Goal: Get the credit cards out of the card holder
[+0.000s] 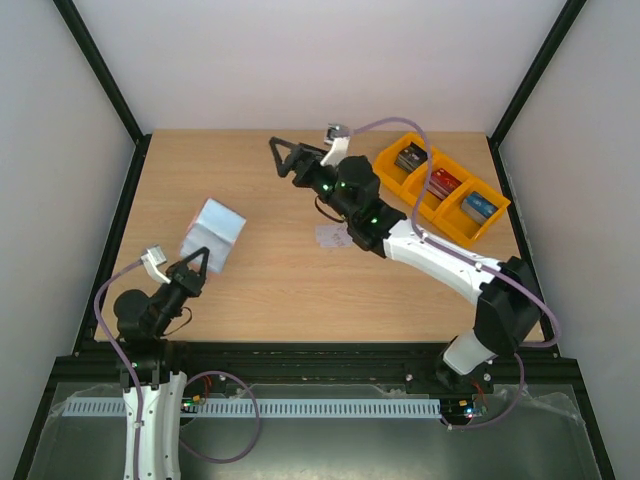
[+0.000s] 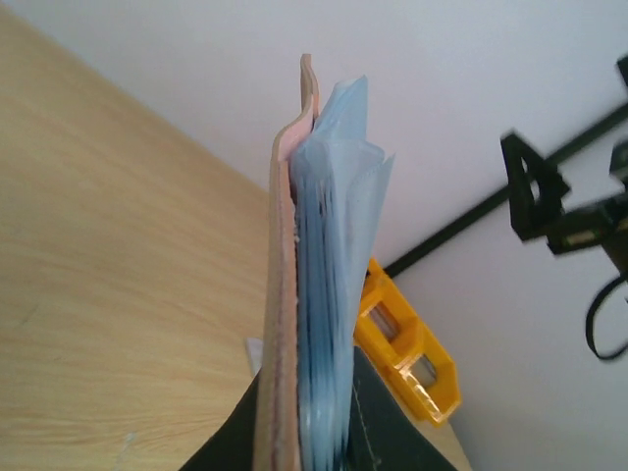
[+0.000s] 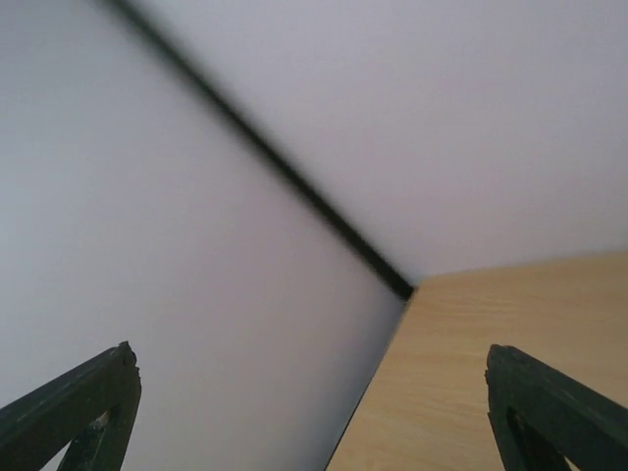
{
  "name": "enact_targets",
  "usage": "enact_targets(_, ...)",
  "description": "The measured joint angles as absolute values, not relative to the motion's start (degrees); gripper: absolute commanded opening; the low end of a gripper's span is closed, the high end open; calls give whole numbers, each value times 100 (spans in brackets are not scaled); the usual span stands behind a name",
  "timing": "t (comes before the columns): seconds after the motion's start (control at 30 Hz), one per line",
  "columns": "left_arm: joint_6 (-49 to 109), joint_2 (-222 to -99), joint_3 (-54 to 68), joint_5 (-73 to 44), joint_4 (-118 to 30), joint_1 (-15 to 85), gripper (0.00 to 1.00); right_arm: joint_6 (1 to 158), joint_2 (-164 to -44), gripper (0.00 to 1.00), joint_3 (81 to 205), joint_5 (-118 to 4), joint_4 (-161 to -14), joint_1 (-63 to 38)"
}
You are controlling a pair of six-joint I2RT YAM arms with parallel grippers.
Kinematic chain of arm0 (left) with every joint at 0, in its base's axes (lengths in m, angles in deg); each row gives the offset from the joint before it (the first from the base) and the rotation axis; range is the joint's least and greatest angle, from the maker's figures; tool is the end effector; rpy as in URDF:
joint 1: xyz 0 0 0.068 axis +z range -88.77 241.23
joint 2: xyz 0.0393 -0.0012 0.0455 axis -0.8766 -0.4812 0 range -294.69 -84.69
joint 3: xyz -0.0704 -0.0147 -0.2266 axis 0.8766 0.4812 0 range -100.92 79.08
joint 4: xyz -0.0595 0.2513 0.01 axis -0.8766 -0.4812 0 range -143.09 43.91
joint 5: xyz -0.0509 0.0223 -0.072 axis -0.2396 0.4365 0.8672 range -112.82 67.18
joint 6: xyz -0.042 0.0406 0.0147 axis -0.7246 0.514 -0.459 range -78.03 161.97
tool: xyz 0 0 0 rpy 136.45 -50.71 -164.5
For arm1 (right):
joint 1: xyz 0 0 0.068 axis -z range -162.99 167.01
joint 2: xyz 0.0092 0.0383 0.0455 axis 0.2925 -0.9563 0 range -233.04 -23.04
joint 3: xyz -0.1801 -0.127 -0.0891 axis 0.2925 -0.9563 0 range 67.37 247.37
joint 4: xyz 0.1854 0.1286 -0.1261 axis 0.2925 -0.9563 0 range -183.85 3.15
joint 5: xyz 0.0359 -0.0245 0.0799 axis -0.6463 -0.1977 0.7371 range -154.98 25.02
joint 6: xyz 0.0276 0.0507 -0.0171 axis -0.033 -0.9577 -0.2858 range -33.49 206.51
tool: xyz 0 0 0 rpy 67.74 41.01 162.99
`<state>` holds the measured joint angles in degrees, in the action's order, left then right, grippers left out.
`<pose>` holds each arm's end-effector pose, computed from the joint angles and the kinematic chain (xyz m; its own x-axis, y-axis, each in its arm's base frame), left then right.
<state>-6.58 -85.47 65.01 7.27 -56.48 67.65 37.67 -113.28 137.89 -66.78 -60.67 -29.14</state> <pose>0.1281 -0.0081 0.2362 -0.2672 -0.6826 -0.6802 0.3032 0.6105 -0.7317 0.2689 0.2778 0.3293 -0.4750 0.5917 -0.6514 -0.5189 0.4095 0.7504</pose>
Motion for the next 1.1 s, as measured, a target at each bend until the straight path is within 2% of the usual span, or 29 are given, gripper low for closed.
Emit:
enact_targets(0.03, -623, -8556, 6491, 873, -5526, 6765, 2, 4305, -11251, 100, 13890, -6121, -6035, -2914)
enact_targets(0.13, -425, -8680, 6342, 1350, -5192, 6765, 2, 5376, -11205, 99, 14193, -4650, -6155, -2928)
enact_targets(0.3, 310, -8999, 5769, 1968, -4903, 6765, 2, 6882, -11452, 99, 14956, -2397, -7315, -3122)
enact_targets(0.4, 841, -9177, 5459, 2368, -4829, 6765, 2, 7675, -11522, 99, 15210, -1756, -8157, -3273)
enact_targets(0.6, 1352, -9321, 5299, 2930, -4820, 6765, 2, 8737, -11524, 99, 15282, -1249, -9287, -3347)
enact_targets(0.7, 1466, -9375, 5214, 3083, -4818, 6767, 2, 9017, -11542, 88, 15284, -1186, -9643, -3341)
enact_targets(0.73, 1490, -9393, 5188, 3140, -4813, 6769, 2, 9065, -11546, 81, 15284, -1175, -9718, -3336)
enact_targets(0.77, 1512, -9408, 5162, 3192, -4811, 6769, 2, 9094, -11550, 70, 15284, -1164, -9761, -3336)
enact_targets(0.87, 1564, -9432, 5129, 3315, -4811, 6776, 2, 9100, -11575, 27, 15284, -1092, -9785, -3336)
enact_targets(0.9, 1571, -9441, 5120, 3347, -4811, 6791, 2, 9094, -11583, 10, 15284, -1081, -9790, -3336)
enact_targets(0.93, 1578, -9452, 5107, 3376, -4811, 6806, 3, 9056, -11599, 3, 15293, -1050, -9792, -3336)
enact_targets(0.97, 1586, -9461, 5103, 3376, -4816, 6811, 6, 9059, -11607, 2, 15304, -1018, -9792, -3336)
enact_targets(1.0, 1586, -9472, 5103, 3369, -4822, 6830, 18, 9032, -11612, 2, 15306, -950, -9794, -3338)
enact_targets(1.07, 1588, -9487, 5100, 3378, -4837, 6863, 49, 9037, -11607, 2, 15308, -915, -9785, -3363)
enact_targets(1.1, 1591, -9485, 5094, 3384, -4831, 6868, 55, 9041, -11607, 2, 15308, -915, -9787, -3360)
